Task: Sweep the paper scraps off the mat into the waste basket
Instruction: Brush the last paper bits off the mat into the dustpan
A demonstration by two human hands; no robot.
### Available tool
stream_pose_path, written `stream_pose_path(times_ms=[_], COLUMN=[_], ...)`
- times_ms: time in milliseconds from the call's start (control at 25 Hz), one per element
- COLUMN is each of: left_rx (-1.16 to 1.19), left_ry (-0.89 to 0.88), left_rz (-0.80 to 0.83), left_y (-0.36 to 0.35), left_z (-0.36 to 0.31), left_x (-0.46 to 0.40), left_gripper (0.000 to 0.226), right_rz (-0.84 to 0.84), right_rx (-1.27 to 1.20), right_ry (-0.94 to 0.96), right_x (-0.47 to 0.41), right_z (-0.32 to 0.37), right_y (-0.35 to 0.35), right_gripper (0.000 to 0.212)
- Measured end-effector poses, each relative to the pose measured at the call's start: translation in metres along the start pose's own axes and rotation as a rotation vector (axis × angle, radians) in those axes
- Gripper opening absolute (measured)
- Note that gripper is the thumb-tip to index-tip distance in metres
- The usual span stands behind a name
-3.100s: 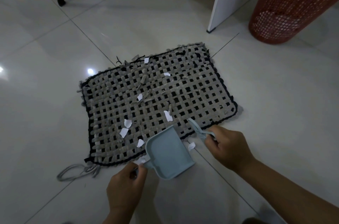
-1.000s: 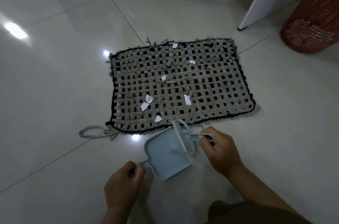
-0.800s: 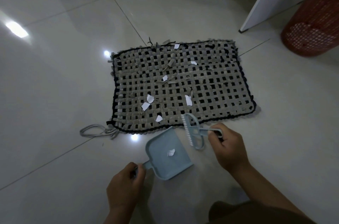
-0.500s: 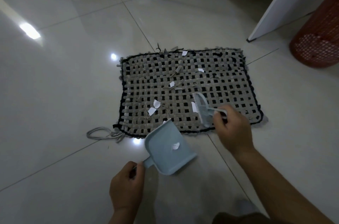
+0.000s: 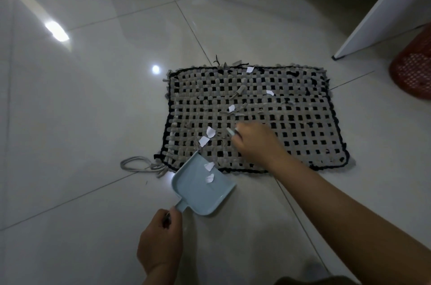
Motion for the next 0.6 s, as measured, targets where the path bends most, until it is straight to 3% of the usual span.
stream_pose_path(times_ms=[160, 360, 440, 600], left_rx=[0.015, 0.022, 0.03, 0.041], left_ry=[0.005, -0.001, -0.017, -0.05], left_rz=[0.007, -0.002, -0.023, -0.003], left_y=[-0.003, -0.003, -0.003, -0.009], left_z=[-0.002, -0.006, -0.008, -0.019], left_x=[0.0, -0.001, -0.003, -0.003], left_gripper=[0.029, 0.034, 0.032, 0.03], right_rz=[0.015, -0.223, -0.215, -0.145], right_rx=[-0.14, -0.03, 0.005, -0.107], right_ry=[0.035, -0.231, -0.304, -0.188], right_x=[0.013, 0.004, 0.003, 0.007], right_z=[0.013, -0.042, -0.054, -0.037], right_y=[0.001, 0.038, 0.036, 0.017], right_gripper=[0.031, 0.03, 0.037, 0.042])
Point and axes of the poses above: each hand's wrist, its own x-axis away from the middle knuckle, its own y-axis out of the back of the hand, z = x × y, the point moved 3 cm from there along -x, towards the middle knuckle, and after that the axes turned 12 degrees about -y, right-handed, at the moved point
